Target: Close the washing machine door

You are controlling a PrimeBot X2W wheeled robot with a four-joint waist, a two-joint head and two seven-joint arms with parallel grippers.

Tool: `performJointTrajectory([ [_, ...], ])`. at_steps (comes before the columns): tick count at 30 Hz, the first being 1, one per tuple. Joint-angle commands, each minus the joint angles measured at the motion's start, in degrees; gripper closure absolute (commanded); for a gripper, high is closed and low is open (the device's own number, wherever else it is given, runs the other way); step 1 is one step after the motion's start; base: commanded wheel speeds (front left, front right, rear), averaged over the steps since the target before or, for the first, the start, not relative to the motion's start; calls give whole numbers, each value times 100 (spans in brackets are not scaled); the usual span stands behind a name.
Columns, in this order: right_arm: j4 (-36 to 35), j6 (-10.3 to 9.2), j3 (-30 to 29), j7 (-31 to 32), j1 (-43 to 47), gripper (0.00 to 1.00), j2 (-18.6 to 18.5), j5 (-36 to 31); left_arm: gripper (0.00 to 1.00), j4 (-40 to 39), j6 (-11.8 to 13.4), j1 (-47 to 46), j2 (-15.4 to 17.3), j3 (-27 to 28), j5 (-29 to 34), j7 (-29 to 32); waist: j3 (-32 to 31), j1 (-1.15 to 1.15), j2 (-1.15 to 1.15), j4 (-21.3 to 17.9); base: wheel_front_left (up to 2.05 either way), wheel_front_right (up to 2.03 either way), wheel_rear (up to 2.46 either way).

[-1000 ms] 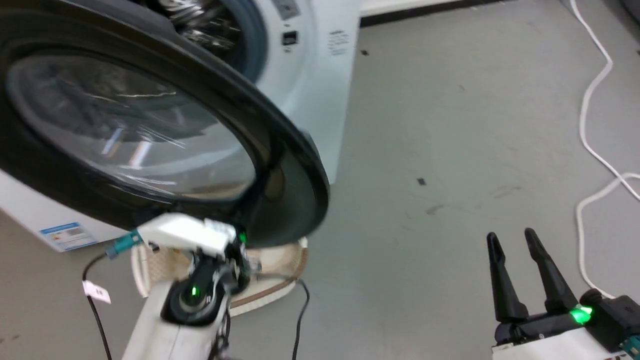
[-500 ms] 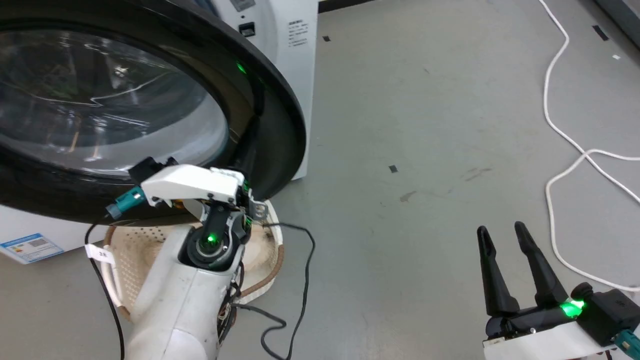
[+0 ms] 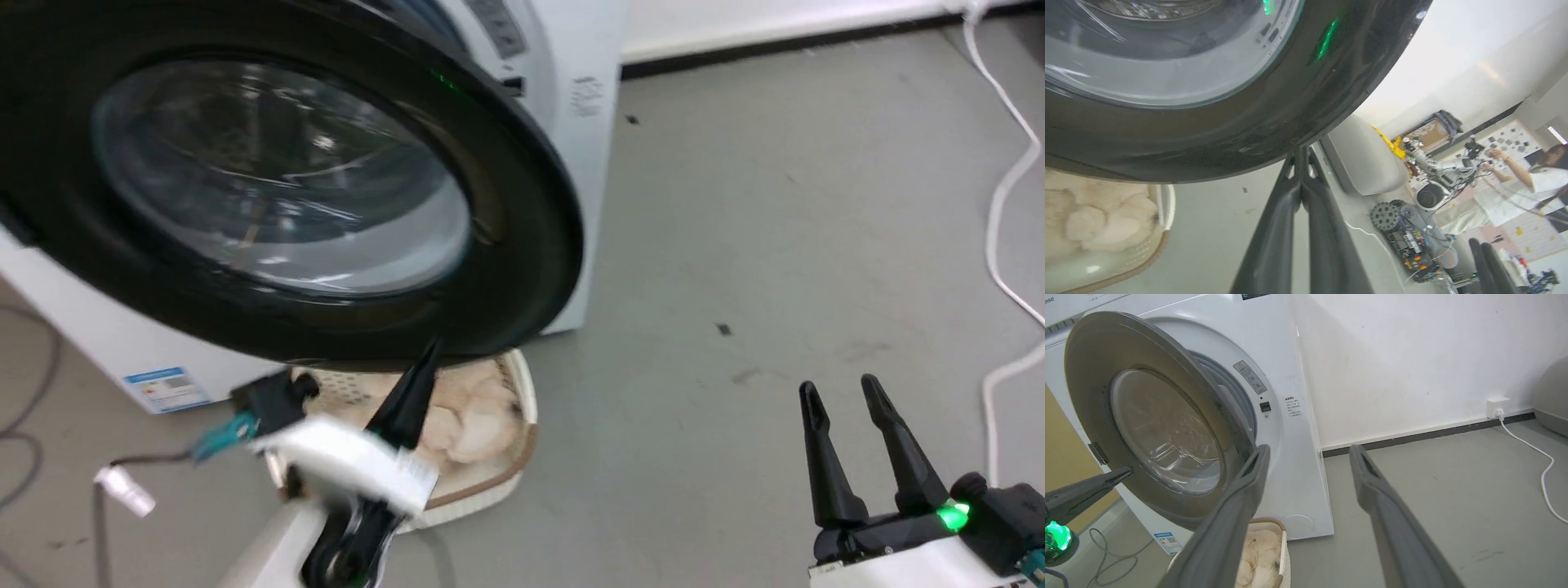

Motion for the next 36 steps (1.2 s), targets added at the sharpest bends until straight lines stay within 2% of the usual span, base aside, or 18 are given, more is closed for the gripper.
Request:
performJointTrajectory([
  [1,7,5,-1,-25,76,0,-35,-56,100,-60,-25,112,111,-30,169,-103,-195,0,0,242,0,0,0],
  [3,3,5,-24,-25,130,0,-59,-64,100,-218,39,293,380,-118,817,-348,-285,0,0,412,0,0,0],
  [5,-1,5,-40,-25,181,0,-91,-72,100,-400,242,445,596,-118,1508,-460,-370,0,0,583,0,0,0],
  [8,-15,5,-64,-25,234,0,-134,-88,100,-885,616,729,594,381,2235,-498,-463,0,0,826,0,0,0],
  [11,-32,5,-79,-25,256,0,-166,-97,100,-1512,870,1139,381,1073,3052,-501,-532,0,0,1029,0,0,0],
  [16,-10,5,-26,-25,239,0,-214,-112,100,-2240,976,1853,-237,1914,4181,-502,-603,0,0,1238,0,0,0],
  [17,-6,5,-6,-25,233,0,-228,-127,72,-2314,971,1976,-335,2013,4406,-503,-620,0,0,1269,0,0,0],
  [18,2,5,16,-25,234,0,-243,-144,0,-2344,958,2096,-385,2054,4665,-503,-638,0,0,1296,0,0,0],
  [21,17,5,28,-25,259,0,-252,-162,0,-2262,944,2366,-411,1962,5409,-503,-683,0,0,1377,0,0,0],
  [23,36,5,27,-25,293,0,-263,-174,0,-2254,942,2480,-521,1925,5630,-503,-705,0,0,1434,0,0,0],
  [31,98,5,97,-25,373,0,-237,-206,0,-2172,769,2689,-652,2028,6076,-503,-683,0,0,1586,0,0,0],
  [36,127,5,172,-25,381,0,-259,-183,0,-2075,700,2726,-787,2142,6046,-503,-607,0,0,1678,0,0,0],
])
